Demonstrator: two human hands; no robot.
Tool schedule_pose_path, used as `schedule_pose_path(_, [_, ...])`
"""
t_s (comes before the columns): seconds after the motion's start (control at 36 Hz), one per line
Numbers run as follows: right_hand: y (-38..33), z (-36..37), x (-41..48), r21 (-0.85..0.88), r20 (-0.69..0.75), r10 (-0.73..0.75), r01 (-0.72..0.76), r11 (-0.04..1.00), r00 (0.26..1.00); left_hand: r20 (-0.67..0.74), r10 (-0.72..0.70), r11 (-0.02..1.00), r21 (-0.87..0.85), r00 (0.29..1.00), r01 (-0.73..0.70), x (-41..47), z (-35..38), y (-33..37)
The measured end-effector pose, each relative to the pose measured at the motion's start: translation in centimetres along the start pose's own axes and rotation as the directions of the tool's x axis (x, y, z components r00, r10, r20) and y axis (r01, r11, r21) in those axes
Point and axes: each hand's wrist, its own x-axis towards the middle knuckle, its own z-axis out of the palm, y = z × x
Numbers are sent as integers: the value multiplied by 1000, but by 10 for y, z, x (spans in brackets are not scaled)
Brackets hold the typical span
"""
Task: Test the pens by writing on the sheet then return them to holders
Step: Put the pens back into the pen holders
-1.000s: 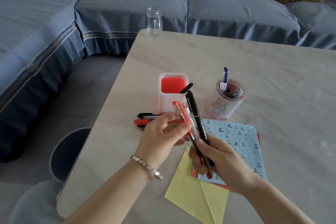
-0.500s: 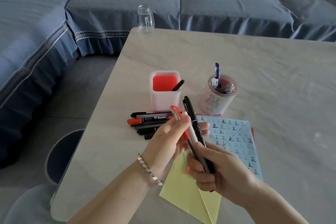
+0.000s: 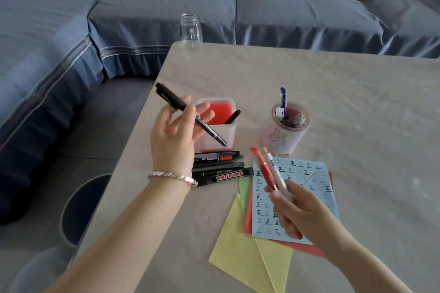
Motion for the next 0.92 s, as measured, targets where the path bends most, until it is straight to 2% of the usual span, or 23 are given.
schedule_pose_path(0.08, [-4,-6,0,77,-110,-33,42,996,993,90,323,928,165,942,-334,10,1,3])
schedule_pose_path(0.14, [-7,-9,1,114,-184,-24,45,992,983,189,429,844,264,883,-466,18,2,-2])
schedule_pose_path(0.19, [-9,-10,4,115,-242,-16,45,992,970,226,395,804,383,891,-454,28,4,-13])
schedule_pose_path(0.25, [-12,-12,6,73,-303,-22,46,996,953,215,292,766,531,932,-362,37,5,-27])
schedule_pose_path(0.33, [-16,-14,9,-48,-385,-51,36,998,921,192,173,620,741,966,-258,49,2,-44])
schedule_pose_path(0.39, [-17,-17,11,-141,-416,-100,45,989,904,212,166,551,790,963,-268,51,0,-47])
schedule_pose_path(0.44, [-20,-21,13,-215,-432,-167,79,973,886,287,196,508,789,938,-347,46,1,-46])
schedule_pose_path(0.53, [-29,-31,16,-265,-472,-290,180,947,833,423,342,386,751,839,-536,29,6,-45])
schedule_pose_path(0.61, [-45,-44,24,-204,-484,-391,334,920,782,592,457,249,631,663,-735,11,12,-48])
schedule_pose_path(0.67, [-58,-53,30,-151,-504,-433,418,896,747,696,422,269,516,581,-813,1,18,-53])
schedule_pose_path(0.69, [-64,-57,33,-138,-521,-445,442,886,729,714,384,321,492,586,-809,-3,23,-55])
schedule_pose_path(0.75, [-75,-63,42,-146,-555,-450,451,880,699,693,258,462,524,674,-715,-8,34,-58])
schedule_pose_path(0.81, [-80,-70,53,-174,-579,-427,406,897,694,647,93,558,596,756,-578,-11,49,-58])
schedule_pose_path(0.86, [-82,-74,65,-190,-577,-358,306,933,734,595,-27,619,641,803,-454,-8,63,-63])
schedule_pose_path(0.92, [-82,-79,78,-205,-563,-269,183,961,781,527,-109,632,691,843,-350,-1,78,-73])
